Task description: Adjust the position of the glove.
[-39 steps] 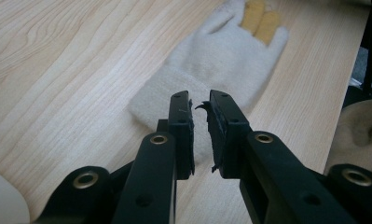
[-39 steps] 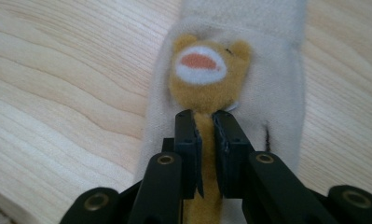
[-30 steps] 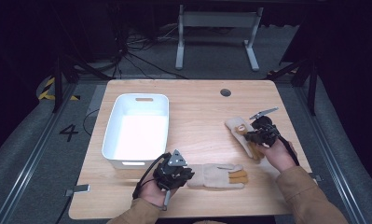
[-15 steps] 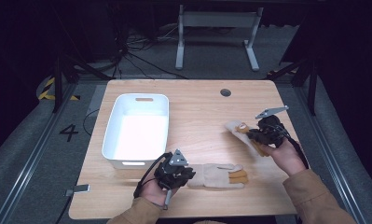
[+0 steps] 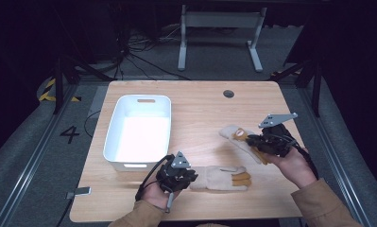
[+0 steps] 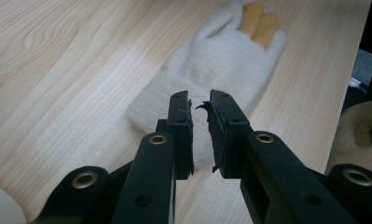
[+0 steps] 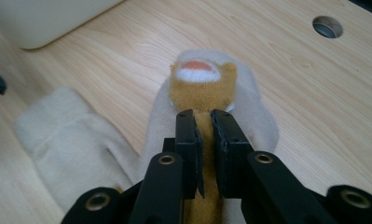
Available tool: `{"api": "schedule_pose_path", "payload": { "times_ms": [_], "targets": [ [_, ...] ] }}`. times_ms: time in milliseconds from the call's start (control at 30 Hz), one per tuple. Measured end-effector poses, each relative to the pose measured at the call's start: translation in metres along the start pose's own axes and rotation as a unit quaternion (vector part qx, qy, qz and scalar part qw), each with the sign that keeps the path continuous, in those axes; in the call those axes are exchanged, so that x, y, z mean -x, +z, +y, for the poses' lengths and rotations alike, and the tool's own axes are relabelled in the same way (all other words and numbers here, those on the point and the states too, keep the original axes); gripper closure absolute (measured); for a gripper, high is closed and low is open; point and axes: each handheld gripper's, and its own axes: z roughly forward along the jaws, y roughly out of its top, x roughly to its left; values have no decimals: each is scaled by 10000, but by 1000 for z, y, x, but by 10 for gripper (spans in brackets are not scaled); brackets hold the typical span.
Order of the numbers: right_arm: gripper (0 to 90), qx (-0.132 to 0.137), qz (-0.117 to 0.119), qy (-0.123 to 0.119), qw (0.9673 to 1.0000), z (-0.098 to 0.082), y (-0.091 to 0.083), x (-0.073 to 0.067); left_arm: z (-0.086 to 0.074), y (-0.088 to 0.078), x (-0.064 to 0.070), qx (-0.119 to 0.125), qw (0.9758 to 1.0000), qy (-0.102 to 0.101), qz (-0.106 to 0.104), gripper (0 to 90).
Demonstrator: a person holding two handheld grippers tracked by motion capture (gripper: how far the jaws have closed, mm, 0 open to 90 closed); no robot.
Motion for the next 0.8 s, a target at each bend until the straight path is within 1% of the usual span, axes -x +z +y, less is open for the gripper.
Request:
{"api": "schedule_pose_path", "payload": {
  "times_ms": [100, 167, 233, 267, 333, 367, 400, 433, 467, 533, 600, 700, 733, 800],
  "targets": [
    [823, 42, 119, -113, 9999, 1, -4, -6, 0, 0, 0, 25, 10000, -18, -11, 785],
    [823, 39, 201, -191, 9996, 0, -6, -11, 0, -1, 0, -5, 10000, 0, -13, 782],
    [823, 59, 290, -297, 9991, 0, -7, -13, 0, -1, 0, -4, 10000, 1, -15, 782],
    [823, 59, 290, -297, 9991, 0, -7, -13, 0, -1, 0, 14, 10000, -3, -12, 782],
    [823, 94, 433, -427, 9981, -2, -8, -18, 0, -1, -1, 49, 10000, -13, -3, 782],
    [823, 115, 476, -481, 9976, -3, -8, -19, 0, -2, -1, 63, 10000, -22, 7, 782],
    [823, 115, 476, -481, 9976, -3, -8, -19, 0, -2, -1, 63, 10000, -22, 7, 782],
    [823, 99, 536, -575, 9969, -5, -7, -22, 0, -3, -2, 60, 10000, -38, 7, 782],
    [823, 108, 557, -608, 9965, -5, -7, -23, -1, -4, -2, 77, 10000, -62, -2, 782],
    [823, 126, 615, -669, 9958, -7, -6, -26, -1, -4, -3, 94, 9999, -32, 29, 782],
    [824, 176, 713, -763, 9944, -9, -5, -31, -1, -5, -3, 96, 9999, -36, 30, 782],
    [825, 184, 762, -822, 9935, -11, -3, -34, -1, -5, -3, 102, 9999, -60, 28, 782],
    [825, 178, 842, -948, 9918, -13, 0, -39, -1, -5, -3, 97, 9999, -62, 27, 782],
    [826, 200, 881, -1069, 9902, -14, 2, -42, -1, -5, -3, 84, 9999, -81, 19, 782]
  ]
}}
